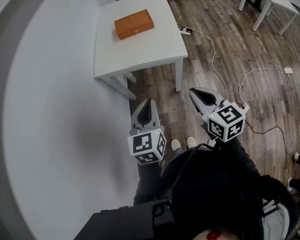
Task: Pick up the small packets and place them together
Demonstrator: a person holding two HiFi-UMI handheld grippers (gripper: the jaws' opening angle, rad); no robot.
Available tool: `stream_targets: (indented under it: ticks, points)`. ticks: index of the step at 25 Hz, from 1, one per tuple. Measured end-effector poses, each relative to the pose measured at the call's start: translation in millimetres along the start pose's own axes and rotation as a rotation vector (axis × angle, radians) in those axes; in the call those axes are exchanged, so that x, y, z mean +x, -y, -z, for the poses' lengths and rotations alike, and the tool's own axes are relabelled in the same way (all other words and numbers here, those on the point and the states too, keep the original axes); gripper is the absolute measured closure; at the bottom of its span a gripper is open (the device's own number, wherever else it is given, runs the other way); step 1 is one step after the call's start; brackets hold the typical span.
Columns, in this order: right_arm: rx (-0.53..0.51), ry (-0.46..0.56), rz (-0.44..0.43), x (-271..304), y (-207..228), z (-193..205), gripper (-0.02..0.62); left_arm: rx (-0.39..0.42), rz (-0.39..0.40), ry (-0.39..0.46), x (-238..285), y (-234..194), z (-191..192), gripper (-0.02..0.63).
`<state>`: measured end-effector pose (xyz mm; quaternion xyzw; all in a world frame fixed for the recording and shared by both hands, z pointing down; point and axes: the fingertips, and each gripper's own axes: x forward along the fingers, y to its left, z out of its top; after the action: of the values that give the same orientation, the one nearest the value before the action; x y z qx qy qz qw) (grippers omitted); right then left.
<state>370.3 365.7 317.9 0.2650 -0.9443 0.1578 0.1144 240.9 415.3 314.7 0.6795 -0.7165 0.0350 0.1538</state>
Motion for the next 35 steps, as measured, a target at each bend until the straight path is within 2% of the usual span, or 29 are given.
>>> stream_targets:
  ticks: [8,16,21,28,32,35]
  points:
    - [0.004,-0.006,-0.002,4.5,3.8,0.7,0.597,0.025,-0.008,-0.009,4.3,-1.4,1.4,0.606]
    - [0.024,0.005,-0.031,8.5,-0.4,1.4,0.597,0.001,-0.011,-0.019,3.2,-7.7,6.4,0.606]
    - [0.029,0.038,-0.009,13.4,-7.2,-2.4,0.597,0.024,-0.016,-0.035,-2.8,-19.0,11.9,0.606]
    - [0.022,0.010,0.032,30.2,-18.0,10.3,0.597,-0.018,0.004,-0.061,-5.8,-43.4,31.4,0.606]
    - [0.041,-0.001,0.076,41.0,-7.7,16.3,0.597,-0.095,0.024,-0.073,2.7,-53.7,40.6,0.606]
    - [0.048,-0.012,0.075,58.5,4.6,17.8,0.597,-0.116,0.002,-0.076,18.3,-70.0,41.0,0.606]
